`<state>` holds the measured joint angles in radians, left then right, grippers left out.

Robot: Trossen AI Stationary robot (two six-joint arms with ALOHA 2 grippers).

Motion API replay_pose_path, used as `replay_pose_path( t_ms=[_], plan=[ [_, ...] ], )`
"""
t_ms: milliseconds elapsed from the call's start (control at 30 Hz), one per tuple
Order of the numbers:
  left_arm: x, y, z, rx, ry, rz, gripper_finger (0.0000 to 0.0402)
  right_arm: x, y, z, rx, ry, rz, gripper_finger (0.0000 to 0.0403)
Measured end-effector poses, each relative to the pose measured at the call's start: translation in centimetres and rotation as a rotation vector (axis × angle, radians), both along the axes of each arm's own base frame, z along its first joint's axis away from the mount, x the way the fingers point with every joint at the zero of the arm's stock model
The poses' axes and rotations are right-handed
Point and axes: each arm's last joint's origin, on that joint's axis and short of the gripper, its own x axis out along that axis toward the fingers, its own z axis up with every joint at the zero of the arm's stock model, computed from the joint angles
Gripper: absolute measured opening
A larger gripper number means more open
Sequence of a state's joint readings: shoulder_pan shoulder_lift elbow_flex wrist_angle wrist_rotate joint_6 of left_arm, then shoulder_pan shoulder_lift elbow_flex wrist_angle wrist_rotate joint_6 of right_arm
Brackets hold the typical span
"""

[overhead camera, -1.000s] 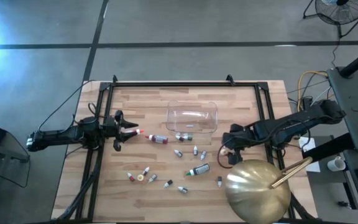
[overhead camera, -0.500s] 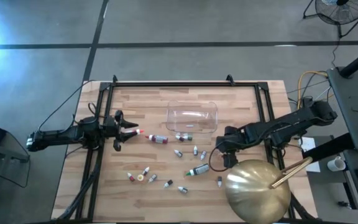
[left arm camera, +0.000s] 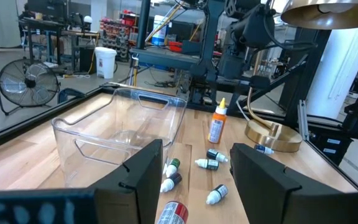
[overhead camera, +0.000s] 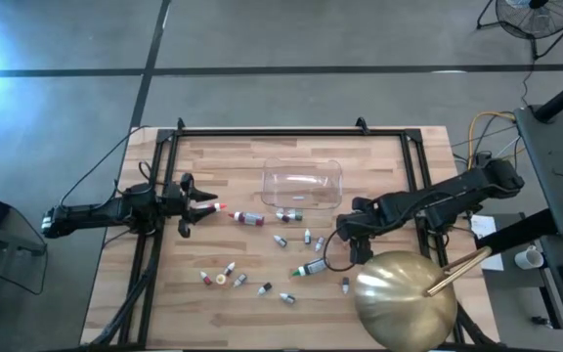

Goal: Pick & Place food coloring
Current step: Put the right large yellow food coloring bottle in the transparent bin

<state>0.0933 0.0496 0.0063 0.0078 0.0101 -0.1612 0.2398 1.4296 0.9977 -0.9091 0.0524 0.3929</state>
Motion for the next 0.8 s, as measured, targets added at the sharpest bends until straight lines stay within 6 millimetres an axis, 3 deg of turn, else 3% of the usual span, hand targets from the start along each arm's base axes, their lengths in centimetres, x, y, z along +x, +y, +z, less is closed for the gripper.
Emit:
replay_pose_path(
  t_ms=[233,567,800],
  plan=[
    [0.00,0.00,0.00,0.000,0.000,0.000,0.0163,-0.12,-0.03,-0.11,0.002,0.011,-0.016,0.0157],
    [0.00,0.00,0.00,0.000,0.000,0.000,0.0163,-0.25,-0.06,-0.23,0.002,0.024,-0.025,0.0190],
    [0.00,0.00,0.00,0.000,0.000,0.000,0.0163,-0.37,-0.08,-0.27,-0.001,0.035,-0.025,0.0157]
  ],
)
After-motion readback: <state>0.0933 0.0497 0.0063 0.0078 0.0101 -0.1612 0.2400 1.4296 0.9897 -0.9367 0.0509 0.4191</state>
